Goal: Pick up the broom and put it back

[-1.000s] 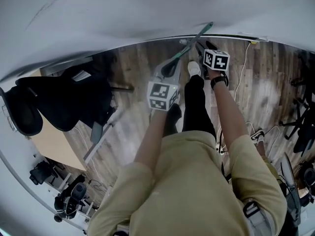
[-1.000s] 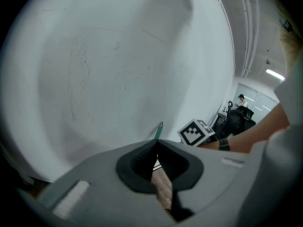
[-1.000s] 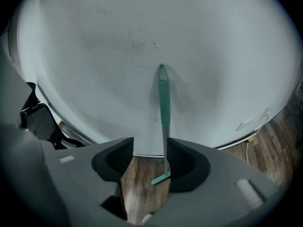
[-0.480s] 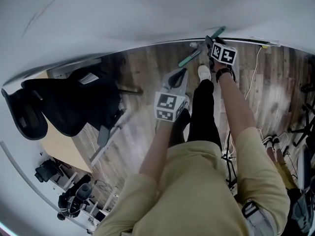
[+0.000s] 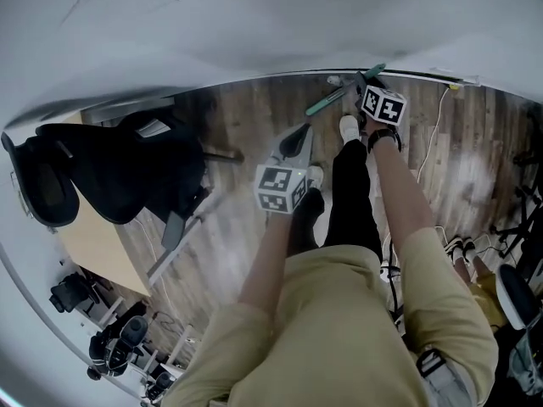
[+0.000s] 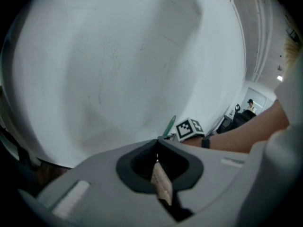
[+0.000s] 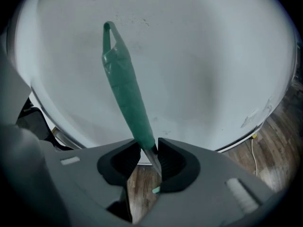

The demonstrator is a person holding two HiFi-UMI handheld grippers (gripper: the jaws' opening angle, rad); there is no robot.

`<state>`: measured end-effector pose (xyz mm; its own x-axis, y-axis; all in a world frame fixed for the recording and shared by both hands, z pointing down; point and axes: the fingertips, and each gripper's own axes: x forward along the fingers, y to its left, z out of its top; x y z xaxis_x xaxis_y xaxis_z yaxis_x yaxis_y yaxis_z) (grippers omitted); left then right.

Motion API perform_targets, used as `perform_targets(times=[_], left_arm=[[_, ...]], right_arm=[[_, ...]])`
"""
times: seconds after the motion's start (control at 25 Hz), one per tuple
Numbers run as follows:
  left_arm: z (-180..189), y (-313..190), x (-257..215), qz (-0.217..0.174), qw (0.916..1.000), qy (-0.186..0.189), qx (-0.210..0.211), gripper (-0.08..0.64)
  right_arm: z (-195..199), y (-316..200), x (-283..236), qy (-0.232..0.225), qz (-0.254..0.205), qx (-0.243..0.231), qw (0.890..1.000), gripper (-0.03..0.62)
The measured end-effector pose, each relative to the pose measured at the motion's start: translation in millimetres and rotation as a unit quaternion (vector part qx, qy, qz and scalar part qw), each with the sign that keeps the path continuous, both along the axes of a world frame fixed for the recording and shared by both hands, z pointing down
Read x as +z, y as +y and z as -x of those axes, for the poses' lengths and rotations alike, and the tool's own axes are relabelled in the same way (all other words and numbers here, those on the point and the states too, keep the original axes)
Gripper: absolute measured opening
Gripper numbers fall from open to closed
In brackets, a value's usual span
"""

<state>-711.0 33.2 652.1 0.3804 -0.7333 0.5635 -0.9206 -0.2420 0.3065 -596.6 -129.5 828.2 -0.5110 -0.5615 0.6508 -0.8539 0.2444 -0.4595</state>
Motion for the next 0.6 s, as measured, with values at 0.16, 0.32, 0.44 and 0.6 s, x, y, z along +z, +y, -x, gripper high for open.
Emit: perform_targets(times=[0.16,0.32,0.44,0.6], left_arm=[[3.7,5.5,-9.6,-0.005,0.9998,0.015,-0.009,0.003],[-7.2,19.3,-22.3,-0.009,0.9996,0.023,0.013,0.003],[-12.4,29.7,-35.8,-0.019,0.999,0.027,0.03,0.005],[-4.1,40.0,-68.1,-0.037,0.998,0.037,0.037,0.003]], right_arm=[[11.8,45.0,-15.1,0.017,-0.004,-0.038,0.999,0.117],[11.0,93.8,-44.0,0.053,-0.024,-0.092,0.994,0.117],[6.0,114.8,-79.2,0.058,-0.053,-0.094,0.993,0.117],[2.6,134.4,-140.4,0.045,-0.084,-0.047,0.994,0.12]])
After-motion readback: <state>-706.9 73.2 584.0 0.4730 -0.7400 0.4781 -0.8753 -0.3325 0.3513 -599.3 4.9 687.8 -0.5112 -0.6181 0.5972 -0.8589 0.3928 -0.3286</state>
